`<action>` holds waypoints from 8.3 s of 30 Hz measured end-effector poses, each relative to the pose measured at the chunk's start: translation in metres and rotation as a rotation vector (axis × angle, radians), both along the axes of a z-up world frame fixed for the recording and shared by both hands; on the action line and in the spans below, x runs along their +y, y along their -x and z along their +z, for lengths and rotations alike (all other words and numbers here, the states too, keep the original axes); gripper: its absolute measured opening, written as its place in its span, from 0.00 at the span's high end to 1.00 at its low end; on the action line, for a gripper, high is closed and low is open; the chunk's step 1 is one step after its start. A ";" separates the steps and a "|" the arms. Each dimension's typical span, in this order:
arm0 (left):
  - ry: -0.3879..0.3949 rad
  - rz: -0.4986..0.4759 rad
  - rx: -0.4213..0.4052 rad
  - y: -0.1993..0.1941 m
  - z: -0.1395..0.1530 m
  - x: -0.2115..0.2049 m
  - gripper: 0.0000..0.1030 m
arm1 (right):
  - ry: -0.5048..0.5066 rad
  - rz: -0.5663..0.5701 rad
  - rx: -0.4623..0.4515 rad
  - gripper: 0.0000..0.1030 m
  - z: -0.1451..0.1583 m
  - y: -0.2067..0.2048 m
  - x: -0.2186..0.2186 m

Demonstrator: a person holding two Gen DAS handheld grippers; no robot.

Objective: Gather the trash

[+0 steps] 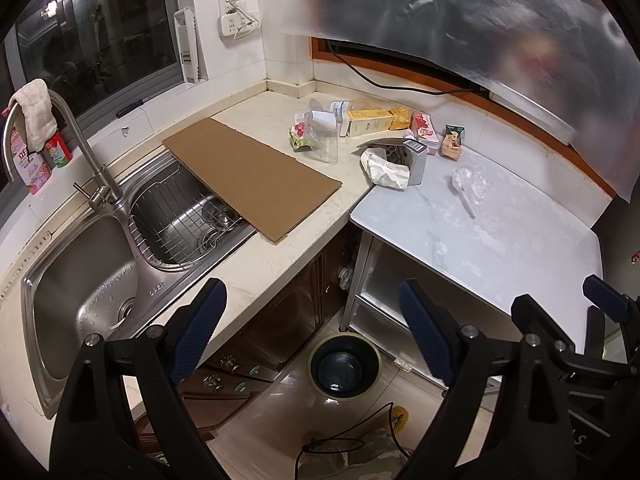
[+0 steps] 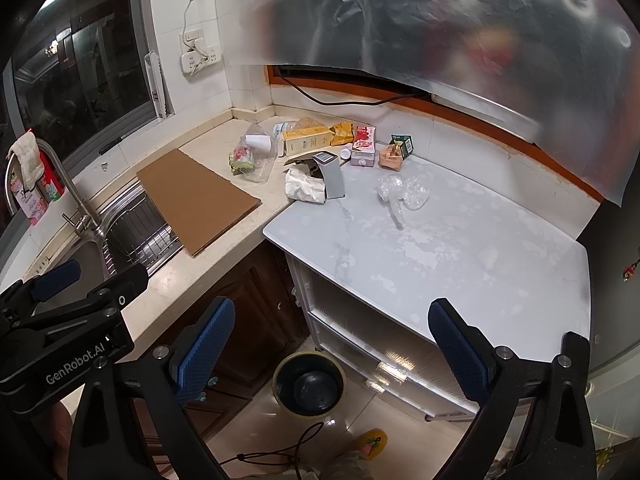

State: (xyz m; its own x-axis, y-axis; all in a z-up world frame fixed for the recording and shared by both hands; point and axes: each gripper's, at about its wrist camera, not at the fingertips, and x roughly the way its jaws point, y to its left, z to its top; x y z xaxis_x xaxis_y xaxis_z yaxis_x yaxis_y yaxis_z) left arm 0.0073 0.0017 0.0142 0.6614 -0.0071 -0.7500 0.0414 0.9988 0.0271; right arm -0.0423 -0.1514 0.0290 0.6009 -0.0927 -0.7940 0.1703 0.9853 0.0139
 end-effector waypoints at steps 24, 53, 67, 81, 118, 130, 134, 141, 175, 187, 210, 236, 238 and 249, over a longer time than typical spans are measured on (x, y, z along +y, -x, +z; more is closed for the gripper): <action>0.007 -0.020 -0.002 0.012 0.001 -0.006 0.16 | -0.011 -0.014 -0.019 0.05 0.002 0.016 -0.005; -0.004 -0.028 -0.004 0.012 0.001 -0.013 0.16 | -0.022 -0.016 -0.021 0.09 0.003 0.017 -0.003; 0.008 -0.068 -0.010 0.012 0.006 0.005 0.16 | -0.023 -0.022 -0.029 0.11 0.000 0.014 0.011; 0.070 -0.084 0.068 -0.042 0.007 0.020 0.16 | -0.041 -0.059 -0.027 0.18 0.002 -0.033 -0.019; 0.339 -0.046 0.501 -0.392 -0.116 -0.133 0.16 | -0.188 -0.025 0.250 0.23 -0.204 -0.391 -0.221; 0.365 0.016 0.616 -0.413 -0.160 -0.147 0.52 | -0.223 0.010 0.321 0.44 -0.254 -0.411 -0.210; 0.365 0.018 0.607 -0.411 -0.157 -0.149 0.66 | -0.233 0.010 0.311 0.58 -0.253 -0.407 -0.208; 0.302 -0.009 0.544 -0.401 -0.139 -0.158 0.72 | -0.280 0.003 0.275 0.65 -0.238 -0.390 -0.216; 0.300 -0.295 0.388 -0.065 -0.069 -0.053 0.79 | -0.304 0.193 0.176 0.67 -0.209 -0.077 -0.065; 0.222 -0.316 0.507 -0.034 -0.322 -0.039 0.79 | -0.265 0.219 0.344 0.67 -0.452 -0.046 -0.029; 0.209 -0.233 0.734 -0.069 -0.711 0.005 0.79 | -0.278 0.332 0.611 0.60 -0.828 -0.088 -0.002; 0.081 -0.227 0.647 -0.031 -0.474 0.008 0.39 | -0.329 0.224 0.492 0.28 -0.575 -0.043 -0.018; 0.084 -0.224 0.619 -0.020 -0.431 0.006 0.39 | -0.318 0.207 0.464 0.28 -0.520 -0.039 -0.013; 0.172 -0.149 0.458 0.008 -0.227 0.015 0.39 | -0.284 0.203 0.267 0.28 -0.274 -0.037 -0.004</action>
